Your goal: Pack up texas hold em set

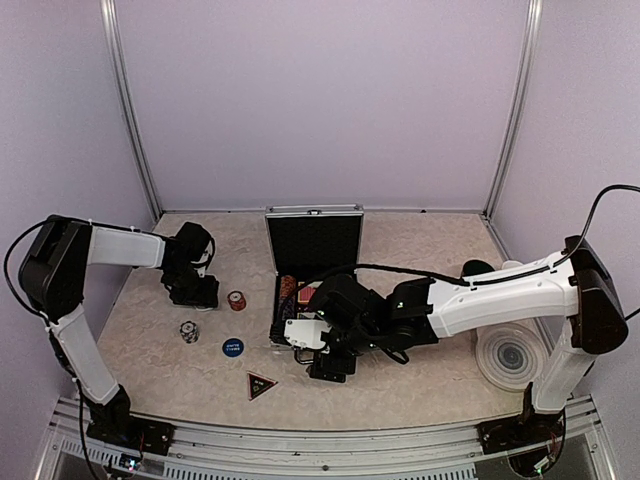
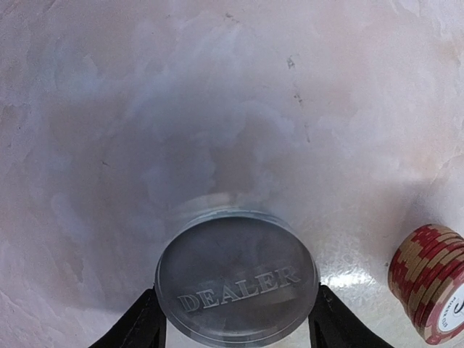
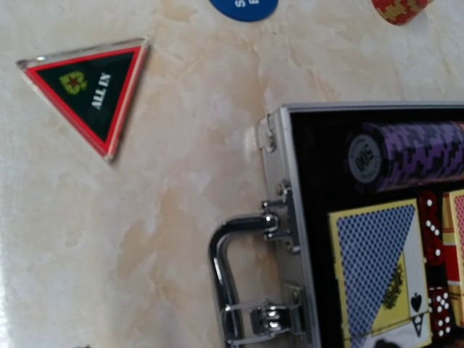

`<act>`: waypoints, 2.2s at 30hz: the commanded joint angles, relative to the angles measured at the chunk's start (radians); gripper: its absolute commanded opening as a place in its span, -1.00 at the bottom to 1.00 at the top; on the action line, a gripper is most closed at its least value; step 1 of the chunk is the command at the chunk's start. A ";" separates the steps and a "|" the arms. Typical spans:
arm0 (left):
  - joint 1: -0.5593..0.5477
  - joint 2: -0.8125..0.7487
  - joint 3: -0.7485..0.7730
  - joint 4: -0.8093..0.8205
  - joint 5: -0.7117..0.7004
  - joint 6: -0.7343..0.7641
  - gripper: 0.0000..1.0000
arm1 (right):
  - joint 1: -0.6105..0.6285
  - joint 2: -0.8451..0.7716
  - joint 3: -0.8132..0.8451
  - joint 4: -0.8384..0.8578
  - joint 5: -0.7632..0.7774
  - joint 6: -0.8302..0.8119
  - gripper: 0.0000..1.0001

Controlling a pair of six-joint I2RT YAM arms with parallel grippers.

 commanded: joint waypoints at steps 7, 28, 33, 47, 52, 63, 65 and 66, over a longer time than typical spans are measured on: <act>0.010 -0.008 0.007 0.002 -0.028 0.000 0.12 | 0.001 -0.036 -0.012 0.020 0.006 0.017 0.67; -0.152 -0.211 0.167 -0.072 -0.084 -0.042 0.12 | -0.119 -0.086 -0.073 0.082 0.147 0.143 0.74; -0.259 -0.185 0.269 -0.101 -0.093 -0.049 0.12 | -0.175 -0.133 -0.128 0.121 0.182 0.205 0.82; -0.464 0.024 0.500 -0.139 -0.107 -0.007 0.12 | -0.284 -0.238 -0.225 0.146 0.221 0.333 0.98; -0.495 0.089 0.549 -0.137 -0.087 0.004 0.12 | -0.293 -0.261 -0.244 0.149 0.229 0.343 0.98; -0.508 0.209 0.596 -0.116 -0.041 0.007 0.12 | -0.341 -0.288 -0.255 0.141 0.259 0.396 0.98; -0.509 0.221 0.599 -0.109 -0.033 0.006 0.12 | -0.342 -0.289 -0.255 0.138 0.261 0.401 0.98; -0.511 0.226 0.603 -0.109 -0.027 0.004 0.11 | -0.342 -0.290 -0.255 0.137 0.263 0.404 0.98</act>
